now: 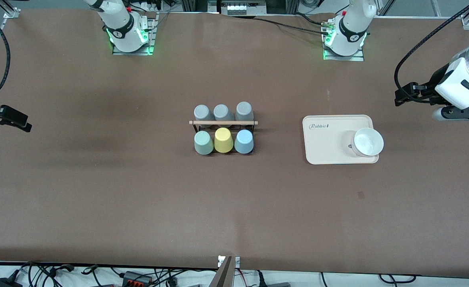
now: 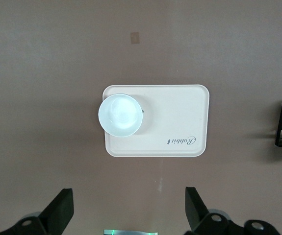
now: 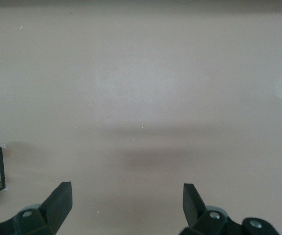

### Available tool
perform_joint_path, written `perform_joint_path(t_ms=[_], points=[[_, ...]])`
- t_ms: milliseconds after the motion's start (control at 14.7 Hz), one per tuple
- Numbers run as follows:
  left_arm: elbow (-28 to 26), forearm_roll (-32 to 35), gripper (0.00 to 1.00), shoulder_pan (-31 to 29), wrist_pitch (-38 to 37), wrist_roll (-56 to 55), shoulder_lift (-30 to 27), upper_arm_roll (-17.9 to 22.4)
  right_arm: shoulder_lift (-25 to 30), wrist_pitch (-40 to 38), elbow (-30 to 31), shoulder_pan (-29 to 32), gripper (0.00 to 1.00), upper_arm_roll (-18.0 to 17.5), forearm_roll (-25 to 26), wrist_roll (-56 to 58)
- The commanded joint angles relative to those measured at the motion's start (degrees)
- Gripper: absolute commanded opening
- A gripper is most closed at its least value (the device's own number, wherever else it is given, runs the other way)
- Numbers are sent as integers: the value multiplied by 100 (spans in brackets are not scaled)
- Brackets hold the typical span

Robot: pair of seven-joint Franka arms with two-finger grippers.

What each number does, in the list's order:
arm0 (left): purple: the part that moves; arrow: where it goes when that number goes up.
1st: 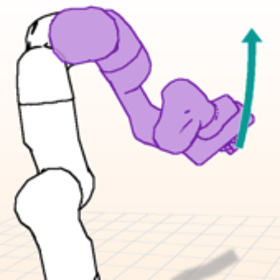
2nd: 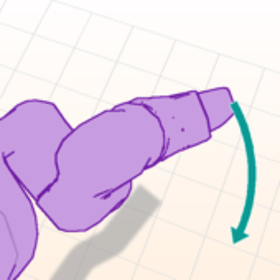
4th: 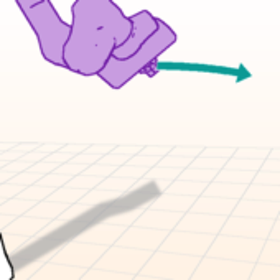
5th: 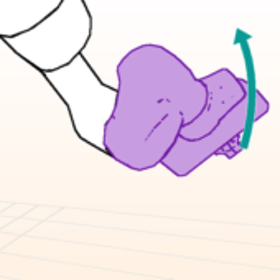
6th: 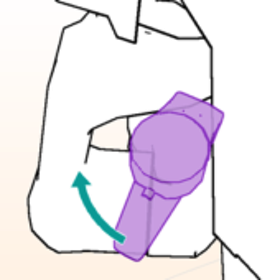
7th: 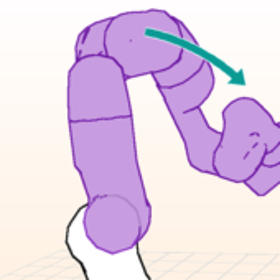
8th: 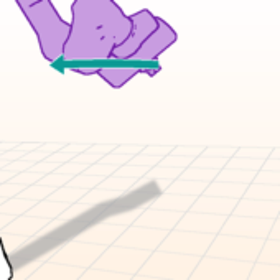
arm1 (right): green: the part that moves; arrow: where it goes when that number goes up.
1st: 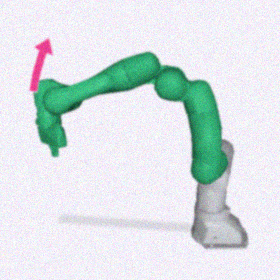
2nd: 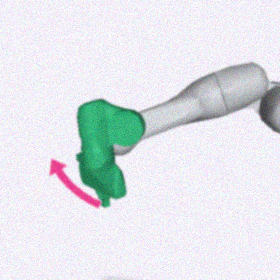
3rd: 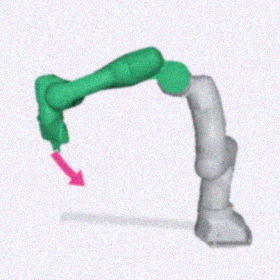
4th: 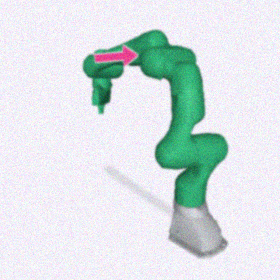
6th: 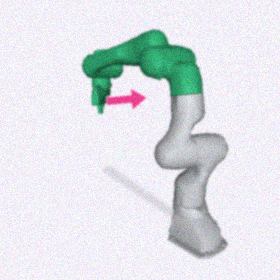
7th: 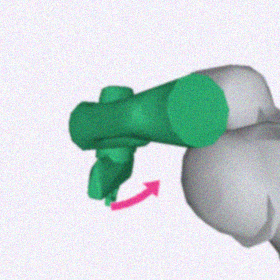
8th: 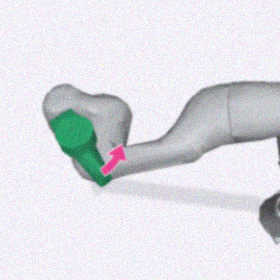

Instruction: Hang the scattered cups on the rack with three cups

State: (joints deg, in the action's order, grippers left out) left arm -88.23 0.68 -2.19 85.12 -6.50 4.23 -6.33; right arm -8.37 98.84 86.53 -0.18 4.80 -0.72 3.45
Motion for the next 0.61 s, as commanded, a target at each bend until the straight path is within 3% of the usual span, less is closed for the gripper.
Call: perform_joint_path(t_ms=[0,546], points=[[-72,-112,100,-53,-39,123,-116,-9,941,592,1408,-70,100,-23,81,95],[-72,-112,100,-53,-48,123,-116,-9,854,382,1041,-18,100,-5,54,165]])
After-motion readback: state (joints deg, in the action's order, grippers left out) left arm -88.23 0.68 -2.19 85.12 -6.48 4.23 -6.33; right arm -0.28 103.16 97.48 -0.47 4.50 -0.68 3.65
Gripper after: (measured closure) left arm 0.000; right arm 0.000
